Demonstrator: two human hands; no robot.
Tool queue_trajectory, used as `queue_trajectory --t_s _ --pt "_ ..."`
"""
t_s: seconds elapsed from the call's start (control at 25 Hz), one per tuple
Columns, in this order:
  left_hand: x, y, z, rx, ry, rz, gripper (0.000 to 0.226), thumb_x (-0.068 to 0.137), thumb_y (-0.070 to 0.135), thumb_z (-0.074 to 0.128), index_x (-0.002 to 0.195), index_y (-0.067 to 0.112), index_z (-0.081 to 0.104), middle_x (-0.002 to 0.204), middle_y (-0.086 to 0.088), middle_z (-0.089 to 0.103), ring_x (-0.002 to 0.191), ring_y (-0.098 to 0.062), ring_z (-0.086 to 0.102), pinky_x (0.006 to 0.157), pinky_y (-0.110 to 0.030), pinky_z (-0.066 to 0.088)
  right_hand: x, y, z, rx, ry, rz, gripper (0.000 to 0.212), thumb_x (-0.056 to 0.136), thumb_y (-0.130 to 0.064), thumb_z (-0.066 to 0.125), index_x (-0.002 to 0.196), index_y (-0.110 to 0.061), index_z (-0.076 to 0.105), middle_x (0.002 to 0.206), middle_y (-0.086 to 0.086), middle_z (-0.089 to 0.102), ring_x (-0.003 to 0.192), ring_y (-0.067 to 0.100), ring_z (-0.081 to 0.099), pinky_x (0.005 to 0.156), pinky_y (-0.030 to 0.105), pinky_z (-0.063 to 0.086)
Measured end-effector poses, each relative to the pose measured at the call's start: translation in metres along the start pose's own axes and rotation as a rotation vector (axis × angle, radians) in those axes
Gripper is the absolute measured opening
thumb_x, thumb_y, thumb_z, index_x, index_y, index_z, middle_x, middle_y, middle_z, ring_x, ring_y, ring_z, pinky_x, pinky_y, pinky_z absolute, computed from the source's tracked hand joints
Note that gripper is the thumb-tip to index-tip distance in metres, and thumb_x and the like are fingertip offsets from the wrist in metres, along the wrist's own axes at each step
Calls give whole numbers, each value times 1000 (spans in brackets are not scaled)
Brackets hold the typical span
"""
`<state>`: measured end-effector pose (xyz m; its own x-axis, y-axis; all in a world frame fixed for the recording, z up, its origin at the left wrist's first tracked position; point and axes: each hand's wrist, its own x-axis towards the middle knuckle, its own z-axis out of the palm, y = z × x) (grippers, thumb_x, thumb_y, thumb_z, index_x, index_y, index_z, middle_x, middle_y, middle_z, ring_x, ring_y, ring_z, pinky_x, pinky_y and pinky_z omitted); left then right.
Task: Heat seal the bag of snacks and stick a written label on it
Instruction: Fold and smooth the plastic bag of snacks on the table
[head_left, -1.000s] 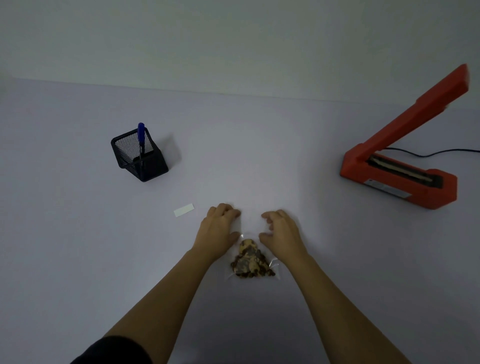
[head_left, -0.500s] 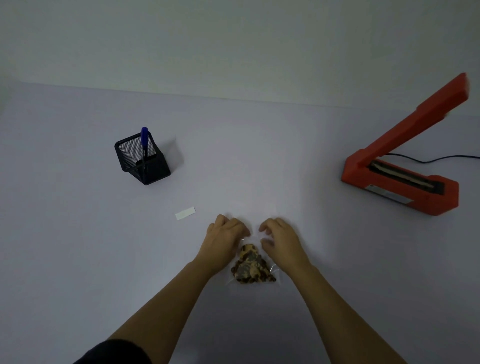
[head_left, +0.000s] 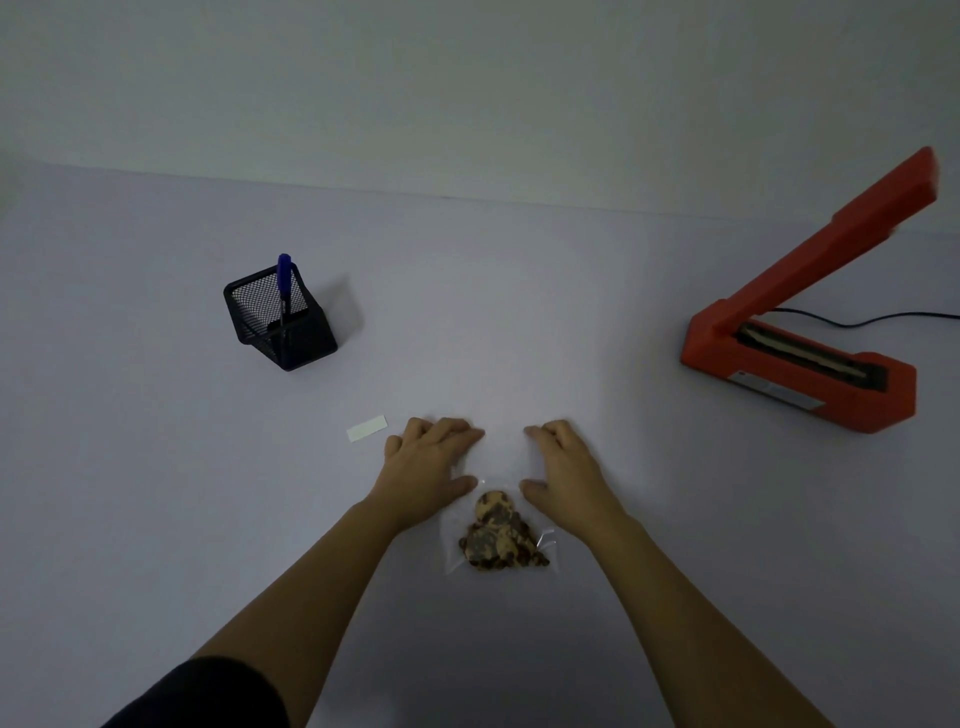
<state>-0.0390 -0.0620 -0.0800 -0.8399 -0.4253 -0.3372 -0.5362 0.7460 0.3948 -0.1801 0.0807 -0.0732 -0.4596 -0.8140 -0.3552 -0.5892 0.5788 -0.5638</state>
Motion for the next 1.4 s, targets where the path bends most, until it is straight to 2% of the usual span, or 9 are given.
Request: queue_trajectory --t_s 0.16,0.28,0.4,0.56,0.76,0.88,1.08,1.28,1.4 --pt "6 -5 -8 52 -44 -29 78 77 59 57 142 36 21 148 12 25 124 -24 27 95 -41 28 7 0 -8 37 -92 79 83 77 -22 70 142 -8 20 136 7 25 124 22 34 104 33 37" --pt "7 -3 -9 13 -36 -62 86 75 58 61 144 31 18 149 11 21 123 -25 26 96 -41 28 6 0 -8 80 -73 111 88 77 -21 70 144 -11 13 133 8 22 120 22 34 103 32 37" --pt "-1 0 0 -69 69 -22 67 80 44 63 138 30 32 144 12 32 116 -21 30 88 -33 26 -4 2 0 5 17 -10 66 78 -15 65 136 -13 32 126 8 36 116 24 39 101 36 38" --pt "-14 0 22 -43 200 202 25 86 30 50 110 31 56 113 8 62 93 -14 39 72 -32 41 -9 5 7 -29 49 -149 35 80 -6 58 113 -16 53 113 0 52 103 18 45 89 34 41" --pt "-12 -8 24 79 202 222 29 85 39 42 105 35 63 107 16 66 93 -11 38 69 -29 34 -12 10 12 -177 42 -249 37 83 -9 45 111 -27 61 117 -10 57 102 15 47 77 29 27" --pt "-12 -12 18 112 161 157 35 83 49 40 112 41 58 115 18 63 98 -13 37 71 -32 31 -12 12 9 -274 59 -221 40 82 -26 36 115 -33 58 121 -16 56 101 15 49 74 31 26" --pt "-3 -15 6 90 8 55 61 77 66 31 133 44 35 140 20 39 118 -20 34 84 -35 27 -5 16 -5 -301 10 -126 54 80 -43 49 132 -34 41 137 -16 41 114 14 40 83 33 28" --pt "2 -18 0 121 -44 8 84 66 77 27 141 41 20 148 16 26 124 -24 28 93 -40 29 -1 17 -9 -286 -15 -50 72 76 -49 58 139 -30 28 145 -13 28 122 17 31 93 37 29" --pt "3 -17 -4 88 -46 -10 89 68 77 37 144 35 15 150 13 21 124 -25 27 94 -41 29 -1 16 -8 -290 -15 -26 77 77 -46 59 142 -26 22 149 -10 22 126 20 27 97 40 28"
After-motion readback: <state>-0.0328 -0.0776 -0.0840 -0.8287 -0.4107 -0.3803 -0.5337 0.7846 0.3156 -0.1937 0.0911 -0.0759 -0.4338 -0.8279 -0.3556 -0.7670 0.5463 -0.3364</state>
